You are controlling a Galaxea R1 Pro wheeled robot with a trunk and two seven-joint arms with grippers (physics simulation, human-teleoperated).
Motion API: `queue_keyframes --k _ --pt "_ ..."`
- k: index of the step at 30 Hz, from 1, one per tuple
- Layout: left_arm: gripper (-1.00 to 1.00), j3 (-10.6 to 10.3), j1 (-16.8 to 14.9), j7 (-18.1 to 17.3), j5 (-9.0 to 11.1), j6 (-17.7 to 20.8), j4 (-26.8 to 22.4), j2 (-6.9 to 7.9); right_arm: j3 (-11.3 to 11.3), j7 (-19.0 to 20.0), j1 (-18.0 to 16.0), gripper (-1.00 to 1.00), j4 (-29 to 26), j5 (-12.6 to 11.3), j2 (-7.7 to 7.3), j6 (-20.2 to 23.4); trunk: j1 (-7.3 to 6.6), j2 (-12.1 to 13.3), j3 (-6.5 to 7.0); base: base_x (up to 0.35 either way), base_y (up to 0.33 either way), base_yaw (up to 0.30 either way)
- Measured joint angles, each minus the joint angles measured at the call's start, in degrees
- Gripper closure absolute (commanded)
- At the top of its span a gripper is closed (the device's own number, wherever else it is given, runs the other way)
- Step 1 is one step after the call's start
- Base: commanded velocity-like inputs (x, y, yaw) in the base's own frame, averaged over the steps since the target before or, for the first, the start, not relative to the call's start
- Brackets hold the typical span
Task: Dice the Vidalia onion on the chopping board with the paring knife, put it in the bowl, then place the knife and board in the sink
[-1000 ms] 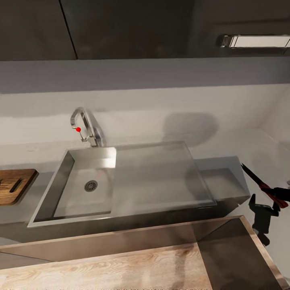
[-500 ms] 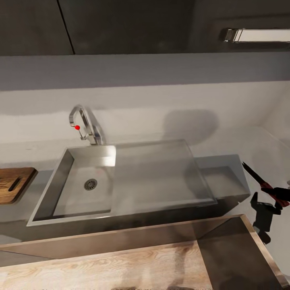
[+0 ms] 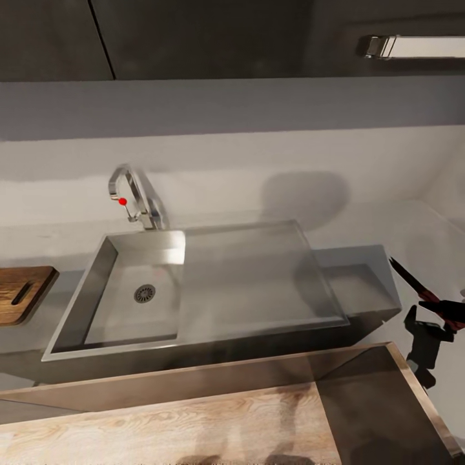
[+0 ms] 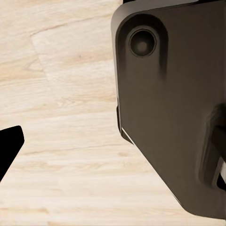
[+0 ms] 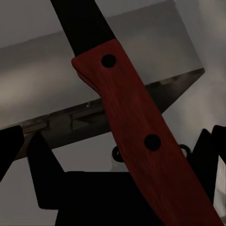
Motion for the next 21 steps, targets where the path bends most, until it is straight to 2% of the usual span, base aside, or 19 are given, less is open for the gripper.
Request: queue_keyframes --k 15,16,21 --pt "-1.00 0.0 0.0 0.0 0.0 0.0 0.0 -0.06 0.0 0.0 0.0 -1.00 0.0 -0.1 -0.01 -0.1 -0.01 0.0 -0.10 0.000 0.000 0.000" --pt "-1.00 0.0 0.0 0.0 0.0 0.0 0.0 -0.06 0.0 -0.1 0.0 1.00 0.0 0.0 -0.01 -0.1 -0.01 0.0 -0.10 0.000 0.000 0.000" --pt "-1.00 0.0 0.0 0.0 0.0 0.0 0.0 -0.06 0.0 -0.1 0.0 1.00 0.0 0.1 0.00 -0.2 -0.01 0.0 -0.10 0.000 0.000 0.000"
